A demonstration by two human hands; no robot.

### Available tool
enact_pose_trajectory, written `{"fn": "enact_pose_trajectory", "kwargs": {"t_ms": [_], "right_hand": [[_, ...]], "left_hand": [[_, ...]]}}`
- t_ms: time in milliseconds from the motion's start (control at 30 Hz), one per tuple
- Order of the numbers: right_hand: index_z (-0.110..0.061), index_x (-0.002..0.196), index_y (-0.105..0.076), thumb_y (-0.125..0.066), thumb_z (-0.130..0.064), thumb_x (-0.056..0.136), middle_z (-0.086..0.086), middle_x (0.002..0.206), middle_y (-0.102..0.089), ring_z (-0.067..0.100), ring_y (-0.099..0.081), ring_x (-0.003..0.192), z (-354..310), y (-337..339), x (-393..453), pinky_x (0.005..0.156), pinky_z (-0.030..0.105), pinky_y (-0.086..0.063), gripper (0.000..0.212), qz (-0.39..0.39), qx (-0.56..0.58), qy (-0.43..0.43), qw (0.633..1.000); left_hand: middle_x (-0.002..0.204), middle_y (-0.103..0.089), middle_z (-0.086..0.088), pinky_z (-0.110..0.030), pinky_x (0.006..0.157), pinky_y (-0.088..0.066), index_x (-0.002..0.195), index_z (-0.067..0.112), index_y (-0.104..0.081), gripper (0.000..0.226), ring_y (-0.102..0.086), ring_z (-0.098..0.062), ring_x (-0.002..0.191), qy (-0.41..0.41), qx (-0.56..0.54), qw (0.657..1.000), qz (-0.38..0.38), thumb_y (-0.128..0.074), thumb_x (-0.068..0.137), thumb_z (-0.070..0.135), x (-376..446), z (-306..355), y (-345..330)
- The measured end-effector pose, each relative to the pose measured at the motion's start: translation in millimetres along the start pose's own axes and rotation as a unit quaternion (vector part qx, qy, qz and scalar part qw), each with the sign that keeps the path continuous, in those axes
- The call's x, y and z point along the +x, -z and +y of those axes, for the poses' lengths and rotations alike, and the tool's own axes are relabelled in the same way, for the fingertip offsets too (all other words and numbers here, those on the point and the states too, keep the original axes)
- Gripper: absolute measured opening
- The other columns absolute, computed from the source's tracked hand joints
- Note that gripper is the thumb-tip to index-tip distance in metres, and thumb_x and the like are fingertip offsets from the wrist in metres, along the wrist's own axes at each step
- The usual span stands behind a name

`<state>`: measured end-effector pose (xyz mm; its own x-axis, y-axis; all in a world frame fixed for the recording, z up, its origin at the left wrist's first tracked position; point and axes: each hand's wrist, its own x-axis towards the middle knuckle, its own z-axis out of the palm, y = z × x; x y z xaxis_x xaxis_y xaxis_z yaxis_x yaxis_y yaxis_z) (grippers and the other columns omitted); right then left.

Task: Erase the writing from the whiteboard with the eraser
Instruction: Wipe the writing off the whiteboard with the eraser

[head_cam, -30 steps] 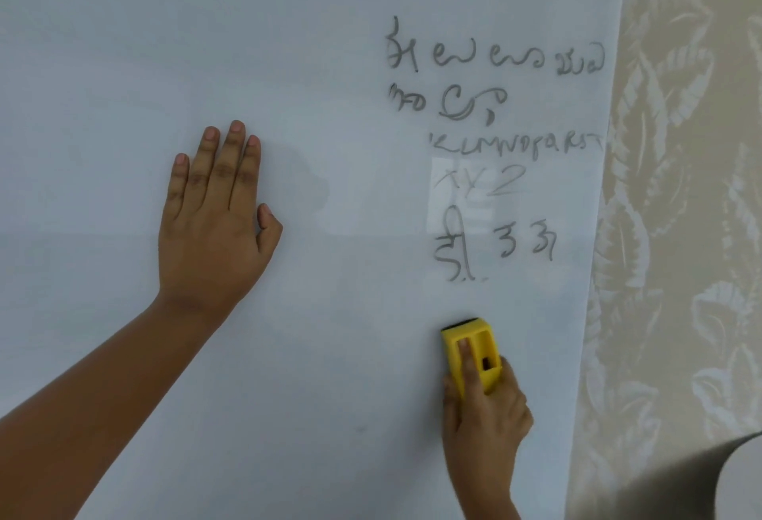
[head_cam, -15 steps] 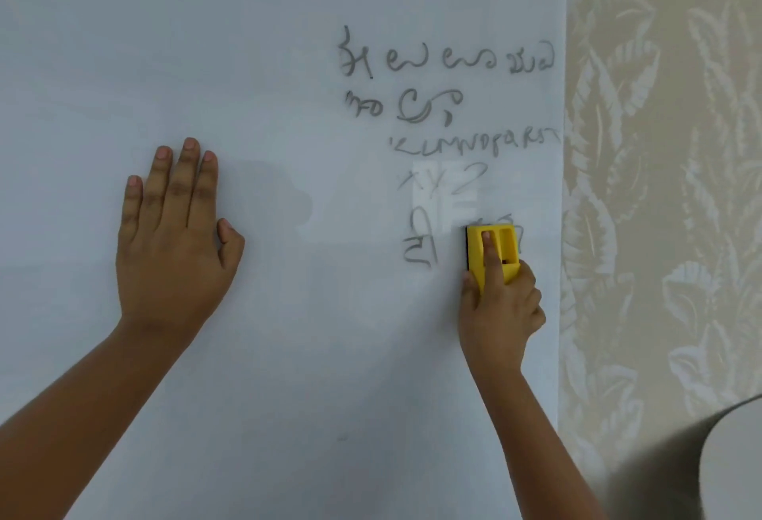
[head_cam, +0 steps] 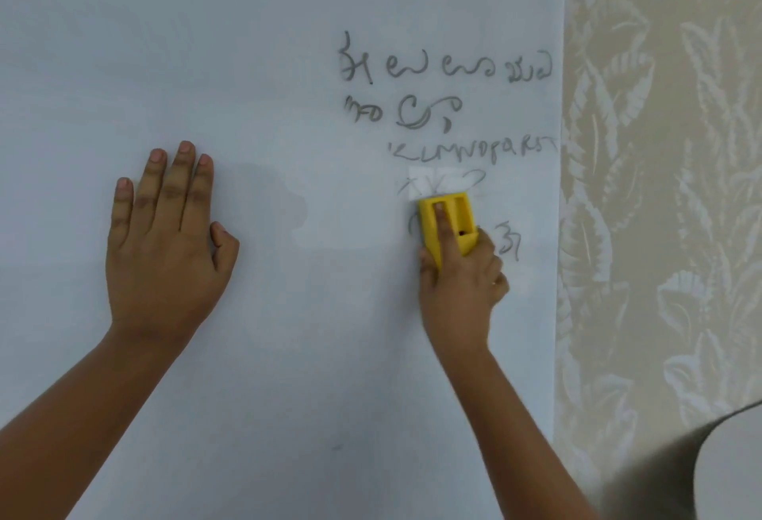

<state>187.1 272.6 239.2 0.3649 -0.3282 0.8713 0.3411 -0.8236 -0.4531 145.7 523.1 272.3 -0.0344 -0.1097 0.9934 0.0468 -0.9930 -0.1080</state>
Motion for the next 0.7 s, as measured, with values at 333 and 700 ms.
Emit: {"fn": "enact_pose_trajectory", "kwargs": {"t_ms": [333,700], "right_hand": [[-0.038,0.141,-0.025,-0.047,-0.034,0.093,0.021,0.137,-0.034,0.037,-0.039,0.115,19.2,8.4,25.9,0.097,0.054,-0.027,0.052,-0.004,-0.032,-0.047,0.998],[-0.035,0.142,-0.024,-0.046,-0.034,0.093,0.022,0.137,-0.035,0.039,-0.042,0.112,63.3,10.4,11.3,0.095,0.053,-0.029,0.054,-0.021,-0.051,-0.087,0.995]], "left_hand": [[0.149,-0.032,-0.019,-0.041,0.117,-0.006,0.144,0.001,-0.032,0.055,-0.026,-0.033,0.140,-0.005,0.000,1.000,0.001,-0.036,0.090,0.014,-0.4,0.3,0.2],[0.149,-0.032,-0.018,-0.040,0.118,-0.007,0.144,0.002,-0.032,0.055,-0.026,-0.032,0.140,-0.001,-0.003,1.000,0.005,-0.037,0.090,0.014,-0.7,0.8,-0.6]]}}
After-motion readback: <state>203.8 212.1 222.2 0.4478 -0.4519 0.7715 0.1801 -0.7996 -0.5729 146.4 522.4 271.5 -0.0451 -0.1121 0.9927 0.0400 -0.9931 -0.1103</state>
